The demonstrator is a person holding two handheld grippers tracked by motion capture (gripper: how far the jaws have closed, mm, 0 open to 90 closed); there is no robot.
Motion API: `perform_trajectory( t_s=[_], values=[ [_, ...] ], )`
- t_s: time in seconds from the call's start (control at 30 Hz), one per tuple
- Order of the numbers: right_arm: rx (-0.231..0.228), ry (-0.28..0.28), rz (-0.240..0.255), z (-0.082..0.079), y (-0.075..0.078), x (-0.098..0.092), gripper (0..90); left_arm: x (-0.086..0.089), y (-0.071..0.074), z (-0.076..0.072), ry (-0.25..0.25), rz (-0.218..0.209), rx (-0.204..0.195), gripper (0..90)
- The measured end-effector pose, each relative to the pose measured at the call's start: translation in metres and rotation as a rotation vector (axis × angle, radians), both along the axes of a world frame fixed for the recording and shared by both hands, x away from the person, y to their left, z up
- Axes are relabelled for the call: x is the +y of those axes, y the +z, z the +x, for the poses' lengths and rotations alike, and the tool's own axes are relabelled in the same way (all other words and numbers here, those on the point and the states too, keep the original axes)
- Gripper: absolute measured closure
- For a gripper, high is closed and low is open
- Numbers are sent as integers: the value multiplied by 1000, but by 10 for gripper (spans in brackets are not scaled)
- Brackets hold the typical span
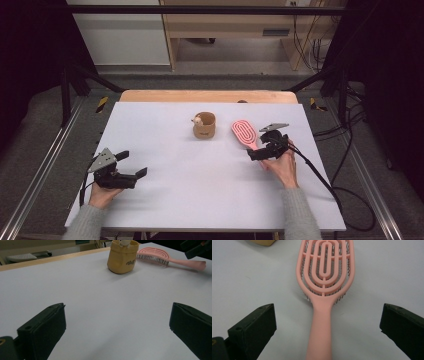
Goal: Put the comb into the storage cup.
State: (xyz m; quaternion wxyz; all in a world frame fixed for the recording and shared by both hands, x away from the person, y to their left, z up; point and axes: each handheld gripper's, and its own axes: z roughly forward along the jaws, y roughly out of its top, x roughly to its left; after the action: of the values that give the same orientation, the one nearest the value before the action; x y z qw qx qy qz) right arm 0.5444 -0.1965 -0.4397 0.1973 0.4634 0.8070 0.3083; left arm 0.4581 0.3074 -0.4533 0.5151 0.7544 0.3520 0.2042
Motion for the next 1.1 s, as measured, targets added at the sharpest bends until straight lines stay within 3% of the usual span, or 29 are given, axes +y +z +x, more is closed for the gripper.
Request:
perform_trajectory(
  t_s=[0.27,0.47,1.1],
  values=[
    [33,-10,-14,9,-8,3,34,0,-1,1,0,1,1,3],
    [53,-3,-16,13,-13,5,101,0,-1,1,1,0,1,3],
    [100,22,-38,19,-22,8,491,-1,-1,1,0,5,5,3]
  ],
)
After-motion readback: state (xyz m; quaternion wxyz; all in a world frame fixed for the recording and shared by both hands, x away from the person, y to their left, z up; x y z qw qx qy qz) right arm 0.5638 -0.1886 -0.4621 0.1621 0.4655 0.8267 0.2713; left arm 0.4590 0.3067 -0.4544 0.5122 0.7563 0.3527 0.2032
